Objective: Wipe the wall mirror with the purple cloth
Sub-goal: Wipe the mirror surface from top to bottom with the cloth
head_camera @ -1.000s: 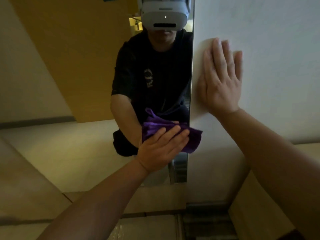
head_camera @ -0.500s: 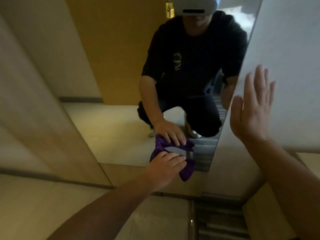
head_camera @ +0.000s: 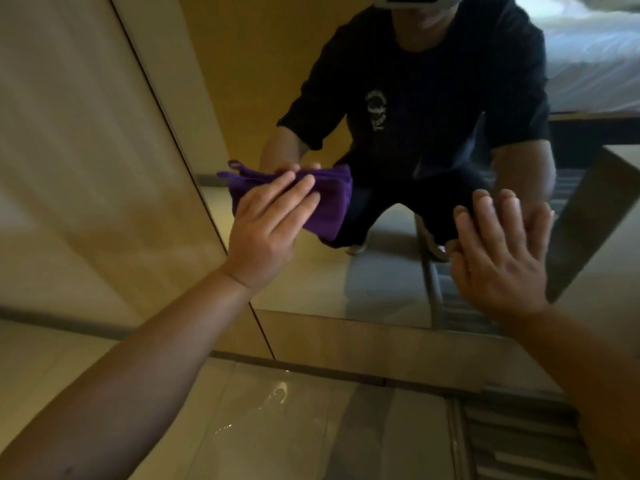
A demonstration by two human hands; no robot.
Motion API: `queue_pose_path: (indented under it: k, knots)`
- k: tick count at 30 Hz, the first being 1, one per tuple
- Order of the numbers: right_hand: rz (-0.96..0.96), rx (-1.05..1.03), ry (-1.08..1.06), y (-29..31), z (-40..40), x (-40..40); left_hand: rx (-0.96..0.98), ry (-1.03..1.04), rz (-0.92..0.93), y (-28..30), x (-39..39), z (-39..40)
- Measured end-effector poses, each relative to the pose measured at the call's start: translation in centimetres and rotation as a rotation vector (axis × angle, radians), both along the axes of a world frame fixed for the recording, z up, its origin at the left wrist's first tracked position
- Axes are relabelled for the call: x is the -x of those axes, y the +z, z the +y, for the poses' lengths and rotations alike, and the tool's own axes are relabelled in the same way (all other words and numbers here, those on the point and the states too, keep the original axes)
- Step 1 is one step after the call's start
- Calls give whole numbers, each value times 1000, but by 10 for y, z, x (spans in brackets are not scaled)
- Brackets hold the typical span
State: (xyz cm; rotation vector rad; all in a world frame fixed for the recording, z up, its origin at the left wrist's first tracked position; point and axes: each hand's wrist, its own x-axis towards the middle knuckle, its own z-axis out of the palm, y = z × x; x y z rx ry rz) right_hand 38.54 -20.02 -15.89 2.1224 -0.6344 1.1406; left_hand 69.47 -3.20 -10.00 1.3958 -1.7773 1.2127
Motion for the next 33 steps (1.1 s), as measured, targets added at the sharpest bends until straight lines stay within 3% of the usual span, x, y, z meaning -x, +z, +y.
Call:
queue_pose_path:
  k: [5, 9, 12, 15, 20, 22, 25, 29, 33]
  knots:
    - [-47, 36, -33, -6, -3, -4, 118, -8, -177, -40, -22, -22]
    - [140, 3, -189, -53, -51, 10, 130, -1, -151, -98, -36, -17]
    - [97, -30, -222, -56, -55, 16, -34, 33, -173, -161, -47, 6]
    - [-61, -31, -76, -18, -15, -2, -199, 104, -124, -208, -54, 28]
    - [-10, -20, -38, -5, -4, -8, -508, 235, 31, -249, -43, 65]
    - [-5, -66, -37, -4, 2, -6, -617, 324, 221, -257, -40, 85]
    - [-5, -140, 60, 0, 26, -13, -601, 360, 448, -238, -39, 100]
    - [130, -100, 139, 0, 50, -41, -230, 223, 375, -159, -24, 78]
    - [151, -80, 20, -7, 38, -55, 44, 59, 326, -74, -19, 40]
